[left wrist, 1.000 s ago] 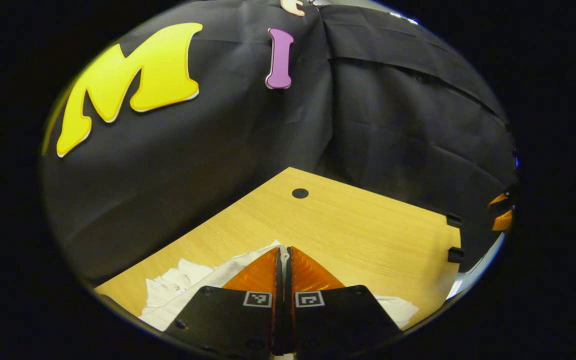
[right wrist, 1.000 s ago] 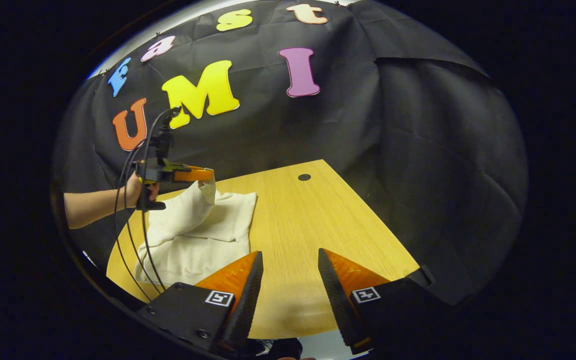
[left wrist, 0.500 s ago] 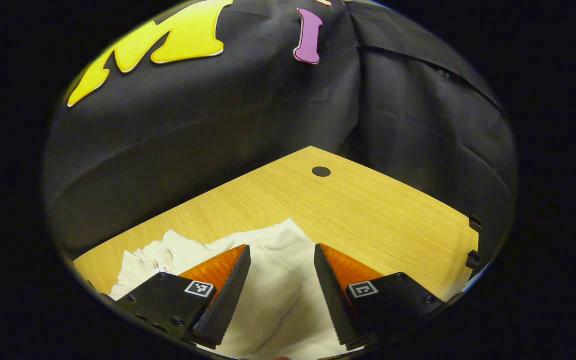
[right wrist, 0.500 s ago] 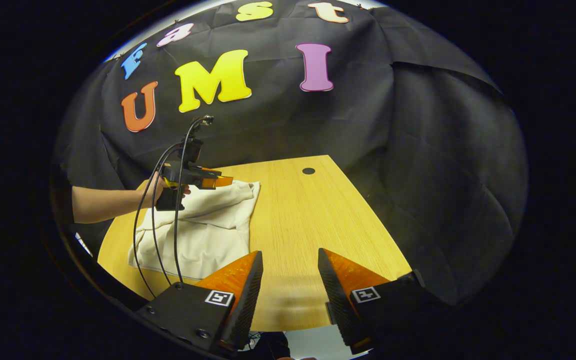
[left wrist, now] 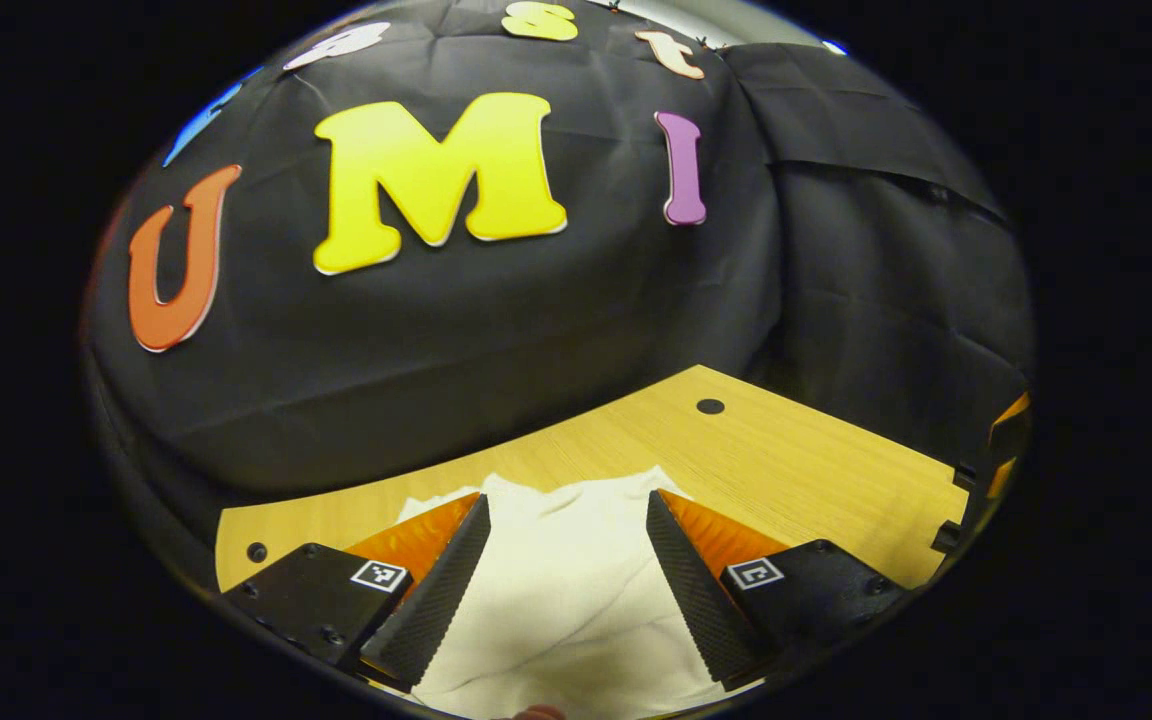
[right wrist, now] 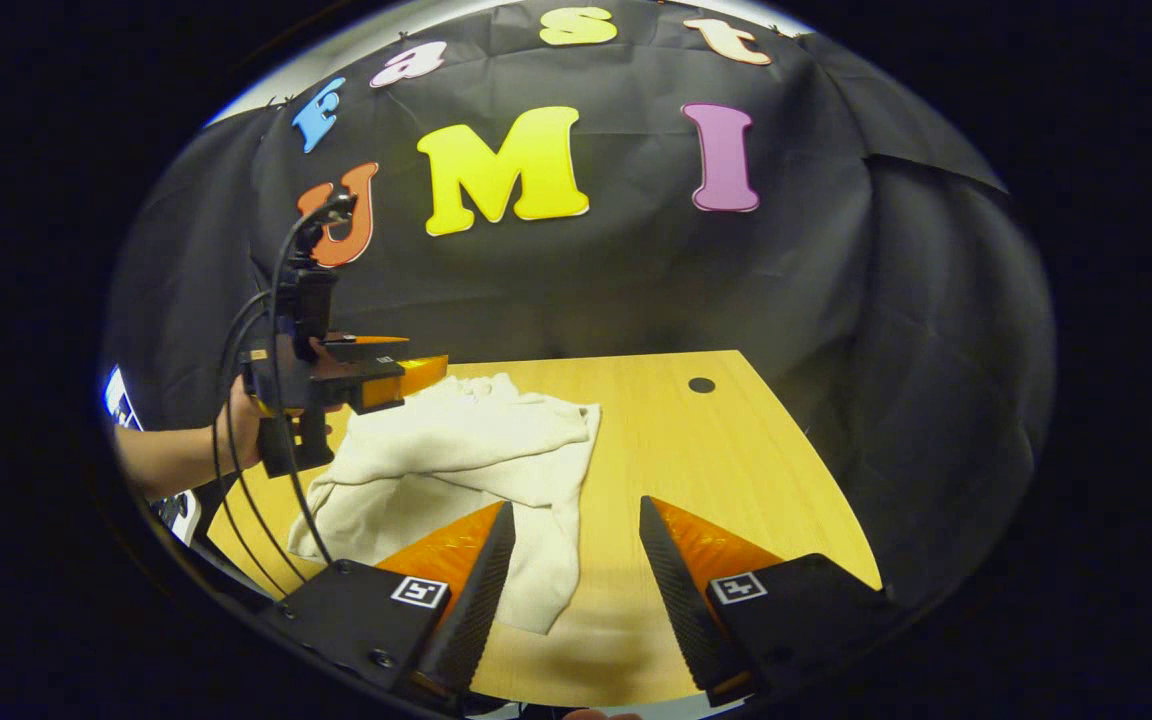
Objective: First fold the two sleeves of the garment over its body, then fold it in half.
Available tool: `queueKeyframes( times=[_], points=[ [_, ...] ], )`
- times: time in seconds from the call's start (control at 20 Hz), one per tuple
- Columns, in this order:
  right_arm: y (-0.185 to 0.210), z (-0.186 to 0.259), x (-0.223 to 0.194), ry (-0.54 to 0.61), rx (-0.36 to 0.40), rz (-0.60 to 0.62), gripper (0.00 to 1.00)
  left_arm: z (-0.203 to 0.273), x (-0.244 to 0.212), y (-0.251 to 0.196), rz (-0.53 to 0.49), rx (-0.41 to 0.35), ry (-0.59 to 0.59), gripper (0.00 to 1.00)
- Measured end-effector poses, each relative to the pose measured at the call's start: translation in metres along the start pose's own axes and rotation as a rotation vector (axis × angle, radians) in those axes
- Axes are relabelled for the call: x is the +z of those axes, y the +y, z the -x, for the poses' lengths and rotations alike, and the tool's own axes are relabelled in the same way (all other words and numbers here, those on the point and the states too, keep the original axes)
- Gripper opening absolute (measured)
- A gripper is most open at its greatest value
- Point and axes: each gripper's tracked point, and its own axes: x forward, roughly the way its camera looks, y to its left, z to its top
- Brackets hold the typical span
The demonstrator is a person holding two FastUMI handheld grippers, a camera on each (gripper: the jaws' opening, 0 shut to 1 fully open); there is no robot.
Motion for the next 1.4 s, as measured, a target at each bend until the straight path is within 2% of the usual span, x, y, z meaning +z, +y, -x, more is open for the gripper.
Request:
queueKeyframes(
  times=[0.25,0.4,0.6,0.75,1.1,1.25,1.4],
  points=[
    [0.030,-0.024,0.001,0.014,0.042,0.015,0.80,0.072,-0.019,0.031,0.091,0.129,0.008,1.00],
    [0.038,-0.033,-0.006,0.039,0.060,0.025,0.80,0.107,-0.044,0.043,0.147,0.170,0.039,0.99],
    [0.031,-0.039,-0.024,0.089,0.052,0.036,0.80,0.143,-0.091,0.061,0.218,0.220,0.124,1.00],
    [0.016,-0.037,-0.045,0.144,0.036,0.055,0.80,0.162,-0.132,0.069,0.232,0.247,0.214,1.00],
    [0.000,-0.038,-0.103,0.312,-0.011,-0.006,0.80,0.204,-0.230,0.049,0.372,0.191,0.454,1.00],
    [0.000,-0.035,-0.133,0.391,-0.024,-0.033,0.81,0.215,-0.266,0.050,0.439,0.199,0.528,1.00],
    [-0.001,-0.037,-0.158,0.470,-0.039,-0.038,0.79,0.223,-0.295,0.046,0.542,0.185,0.596,1.00]
  ],
)
